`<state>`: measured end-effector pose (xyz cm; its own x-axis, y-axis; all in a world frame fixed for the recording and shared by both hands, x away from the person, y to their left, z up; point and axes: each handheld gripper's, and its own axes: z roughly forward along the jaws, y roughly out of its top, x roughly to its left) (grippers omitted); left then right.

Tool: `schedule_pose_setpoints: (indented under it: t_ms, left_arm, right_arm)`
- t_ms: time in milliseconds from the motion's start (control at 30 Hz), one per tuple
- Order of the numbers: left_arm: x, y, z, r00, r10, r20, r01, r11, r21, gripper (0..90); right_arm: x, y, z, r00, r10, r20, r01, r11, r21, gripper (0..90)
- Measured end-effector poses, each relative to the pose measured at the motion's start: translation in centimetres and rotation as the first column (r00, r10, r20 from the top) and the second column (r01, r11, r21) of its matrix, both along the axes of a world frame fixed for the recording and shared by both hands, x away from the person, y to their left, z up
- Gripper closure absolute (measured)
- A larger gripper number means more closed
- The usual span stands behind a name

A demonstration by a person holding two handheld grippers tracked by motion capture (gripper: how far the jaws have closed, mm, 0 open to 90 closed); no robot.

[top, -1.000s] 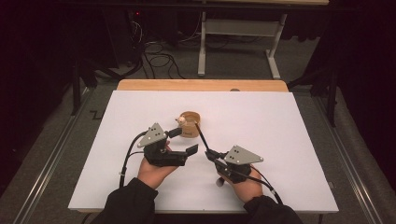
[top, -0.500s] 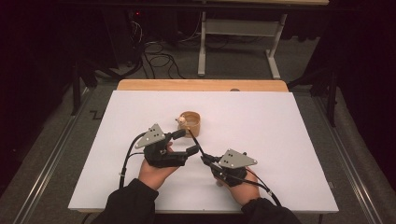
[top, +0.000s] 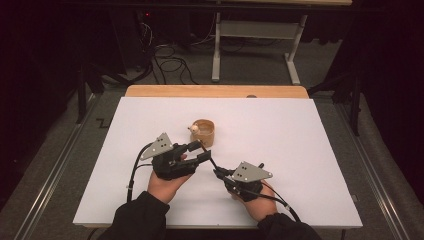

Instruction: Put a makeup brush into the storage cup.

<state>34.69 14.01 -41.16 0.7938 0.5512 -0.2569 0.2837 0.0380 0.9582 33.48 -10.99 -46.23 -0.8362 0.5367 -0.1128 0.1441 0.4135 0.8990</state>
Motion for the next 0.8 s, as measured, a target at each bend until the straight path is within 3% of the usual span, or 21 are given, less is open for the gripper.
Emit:
schedule_pose_setpoints:
  t_ms: [633,800]
  left_arm:
    - [-0.27,0.03,-0.24,0.9993,-0.032,0.022,0.032,0.9993,-0.021,80.0]
    - [-0.33,-0.07,-0.24,0.9983,-0.053,0.025,0.054,0.9981,-0.029,82.2]
  right_arm:
    - [0.06,0.05,-0.17,1.0,0.003,0.002,-0.003,1.0,-0.009,86.4]
    - [0.07,0.09,-0.24,1.0,0.002,0.002,-0.002,1.0,-0.006,86.3]
